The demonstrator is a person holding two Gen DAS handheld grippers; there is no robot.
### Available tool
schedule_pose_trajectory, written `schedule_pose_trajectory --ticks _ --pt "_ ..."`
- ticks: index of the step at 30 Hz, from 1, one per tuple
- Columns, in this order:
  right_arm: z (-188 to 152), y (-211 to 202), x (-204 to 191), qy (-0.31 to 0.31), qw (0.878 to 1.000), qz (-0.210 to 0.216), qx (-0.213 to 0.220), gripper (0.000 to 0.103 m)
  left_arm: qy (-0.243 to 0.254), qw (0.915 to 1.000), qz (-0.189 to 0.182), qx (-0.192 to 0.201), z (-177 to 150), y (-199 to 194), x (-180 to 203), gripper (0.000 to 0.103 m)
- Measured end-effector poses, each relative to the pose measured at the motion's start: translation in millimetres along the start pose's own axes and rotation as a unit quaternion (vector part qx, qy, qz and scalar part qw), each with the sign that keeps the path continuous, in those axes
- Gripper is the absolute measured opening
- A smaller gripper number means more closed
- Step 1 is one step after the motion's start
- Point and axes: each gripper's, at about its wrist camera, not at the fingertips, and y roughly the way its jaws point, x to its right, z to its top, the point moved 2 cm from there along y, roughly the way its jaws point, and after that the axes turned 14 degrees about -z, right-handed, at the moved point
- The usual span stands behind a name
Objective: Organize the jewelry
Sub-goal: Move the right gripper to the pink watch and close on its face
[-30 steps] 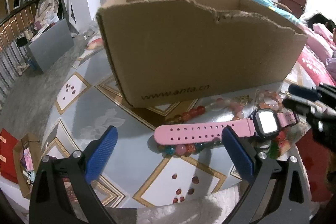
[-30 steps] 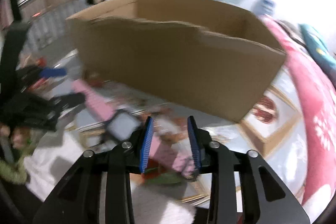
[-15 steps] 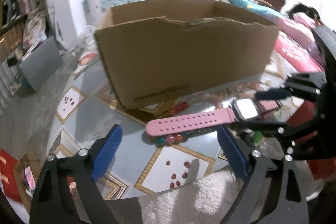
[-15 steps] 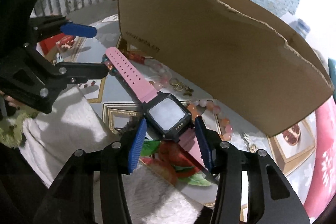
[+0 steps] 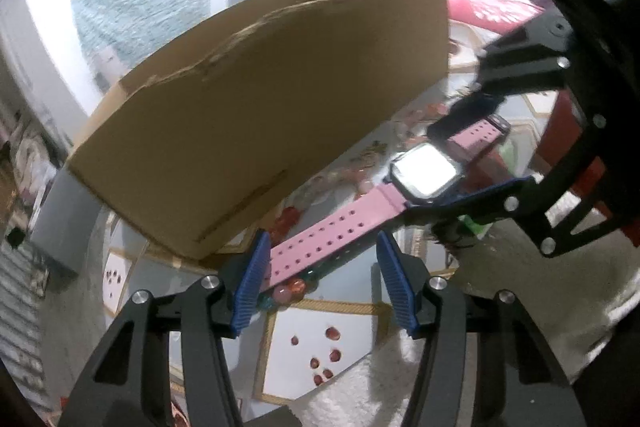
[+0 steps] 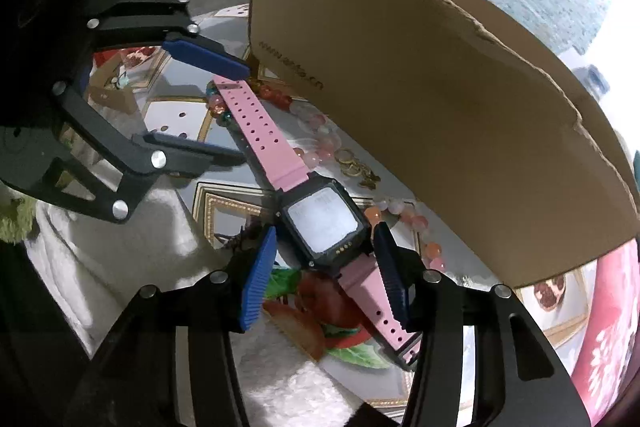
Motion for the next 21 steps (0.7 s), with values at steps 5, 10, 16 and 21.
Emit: schedule_pose_trajectory --ticks 5,10,16,21 --pt "6 8 4 -0.010 1.000 0.021 0.001 0.046 0.023 0.9996 -0.008 -0.016 0 7 4 0.054" --pt "7 15 25 0.014 0.997 0.080 -0.005 0.045 0.050 0.9985 -0.006 -0.022 4 12 7 0.054" --pt "12 28 51 0.046 0.986 0.159 -0.021 0.044 0.080 0.9963 0.003 -0.030 11 20 13 0.050" --pt "20 33 61 0.072 0.975 0.208 -0.034 0.044 0.090 0.9953 -0.002 -0.036 10 22 11 0.036"
